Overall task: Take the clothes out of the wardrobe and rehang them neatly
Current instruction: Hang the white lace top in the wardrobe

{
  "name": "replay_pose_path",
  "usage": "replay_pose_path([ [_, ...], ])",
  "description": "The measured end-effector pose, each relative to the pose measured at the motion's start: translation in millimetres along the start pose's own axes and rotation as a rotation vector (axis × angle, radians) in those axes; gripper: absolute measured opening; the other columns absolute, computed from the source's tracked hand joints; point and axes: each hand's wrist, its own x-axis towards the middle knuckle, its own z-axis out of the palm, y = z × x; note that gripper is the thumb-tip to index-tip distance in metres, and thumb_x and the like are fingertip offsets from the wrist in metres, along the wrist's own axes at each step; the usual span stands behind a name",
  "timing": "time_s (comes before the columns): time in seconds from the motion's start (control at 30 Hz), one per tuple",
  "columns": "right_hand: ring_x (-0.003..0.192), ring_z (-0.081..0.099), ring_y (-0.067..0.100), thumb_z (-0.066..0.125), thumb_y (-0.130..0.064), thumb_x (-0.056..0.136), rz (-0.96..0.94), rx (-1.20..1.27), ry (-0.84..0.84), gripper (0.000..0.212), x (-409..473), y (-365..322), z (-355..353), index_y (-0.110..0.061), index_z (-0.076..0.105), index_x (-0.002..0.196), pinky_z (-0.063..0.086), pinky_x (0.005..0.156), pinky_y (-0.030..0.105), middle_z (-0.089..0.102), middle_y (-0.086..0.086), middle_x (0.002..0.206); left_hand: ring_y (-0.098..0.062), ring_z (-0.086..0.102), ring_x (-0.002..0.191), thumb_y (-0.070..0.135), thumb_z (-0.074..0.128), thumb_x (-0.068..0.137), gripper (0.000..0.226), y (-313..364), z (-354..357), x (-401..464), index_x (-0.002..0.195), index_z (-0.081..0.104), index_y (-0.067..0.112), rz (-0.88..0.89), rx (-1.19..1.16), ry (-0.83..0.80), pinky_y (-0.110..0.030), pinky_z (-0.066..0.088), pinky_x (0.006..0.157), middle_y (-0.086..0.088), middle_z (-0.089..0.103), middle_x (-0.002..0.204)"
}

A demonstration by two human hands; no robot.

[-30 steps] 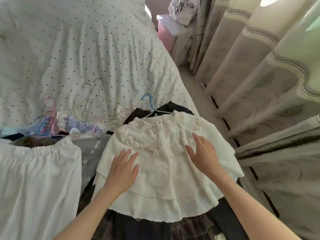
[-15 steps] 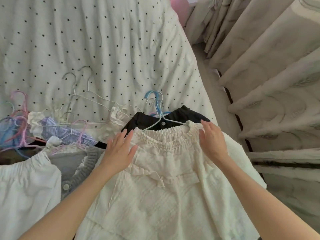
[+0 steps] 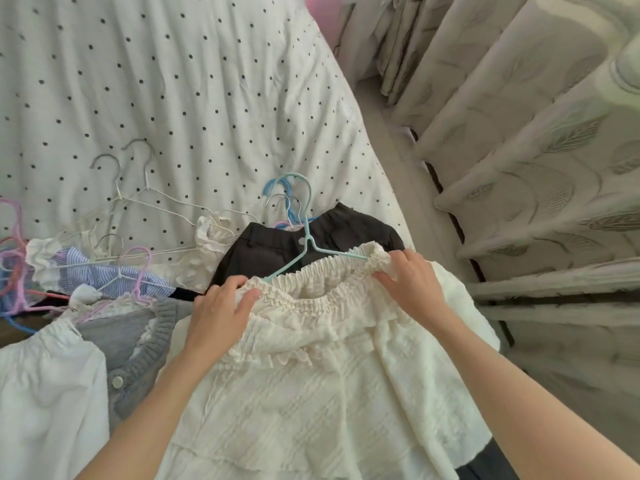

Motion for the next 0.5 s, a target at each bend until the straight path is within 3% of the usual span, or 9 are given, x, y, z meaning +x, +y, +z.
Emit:
replay_pose_path([
  [0.13, 0.08, 0.056, 0.03, 0.072, -0.031, 0.079, 0.003, 0.087, 0.083, 0.034, -60.0, 11.4, -25.6, -0.004, 0.06, 0.095, 0.039, 0.066, 0.035, 0.058, 0.01, 0.086, -0.027, 0.049, 0.109, 0.039, 0.044, 0.095, 0.041, 8.7, -3.0, -25.0, 0.124, 0.053, 0.011, 0.077, -0.035, -0.027, -0.043, 0.036, 0.095, -0.008, 0.058, 0.113],
  [0.23, 0.079, 0.056, 0.022, 0.069, -0.036, 0.081, 0.019, 0.126, 0.153, 0.033, -113.7, 22.7, -45.8, -0.008, 0.06, 0.096, 0.042, 0.065, 0.031, 0.058, 0.004, 0.087, -0.025, 0.052, 0.09, 0.042, 0.048, 0.092, 0.035, 20.2, -3.7, -45.7, 0.094, 0.061, 0.01, 0.158, -0.013, -0.01, -0.041, 0.037, 0.082, 0.0, 0.054, 0.083],
  [0.3, 0.081, 0.054, 0.017, 0.067, -0.038, 0.082, 0.052, 0.174, 0.204, 0.032, -153.2, 27.0, -61.2, -0.011, 0.06, 0.099, 0.04, 0.063, 0.024, 0.057, -0.001, 0.09, -0.024, 0.049, 0.078, 0.04, 0.052, 0.09, 0.032, 31.9, -4.8, -66.2, 0.072, 0.051, 0.013, 0.232, -0.03, 0.014, -0.039, 0.035, 0.076, 0.003, 0.046, 0.071],
  [0.37, 0.081, 0.051, 0.009, 0.068, -0.038, 0.082, 0.098, 0.228, 0.27, 0.031, -193.9, 29.7, -73.3, -0.015, 0.06, 0.101, 0.034, 0.062, 0.012, 0.054, -0.008, 0.093, -0.024, 0.046, 0.073, 0.036, 0.056, 0.089, 0.035, 43.0, -5.0, -90.1, 0.064, 0.04, 0.019, 0.291, -0.054, 0.03, -0.039, 0.034, 0.073, 0.004, 0.043, 0.067],
  [0.43, 0.081, 0.051, 0.01, 0.071, -0.035, 0.08, 0.167, 0.268, 0.355, 0.032, -241.1, 31.6, -82.0, -0.013, 0.061, 0.1, 0.037, 0.065, 0.014, 0.054, -0.008, 0.092, -0.026, 0.047, 0.075, 0.033, 0.058, 0.088, 0.035, 56.2, -1.9, -117.0, 0.064, 0.038, 0.02, 0.362, -0.065, 0.022, -0.039, 0.032, 0.074, 0.005, 0.042, 0.067],
  [0.5, 0.083, 0.053, 0.015, 0.073, -0.03, 0.078, 0.279, 0.301, 0.456, 0.031, -293.5, 32.5, -84.1, -0.008, 0.063, 0.097, 0.041, 0.07, 0.025, 0.057, -0.003, 0.091, -0.026, 0.046, 0.076, 0.03, 0.06, 0.088, 0.031, 73.9, 3.7, -143.5, 0.067, 0.041, 0.017, 0.458, -0.065, -0.011, -0.039, 0.032, 0.076, 0.007, 0.042, 0.068],
])
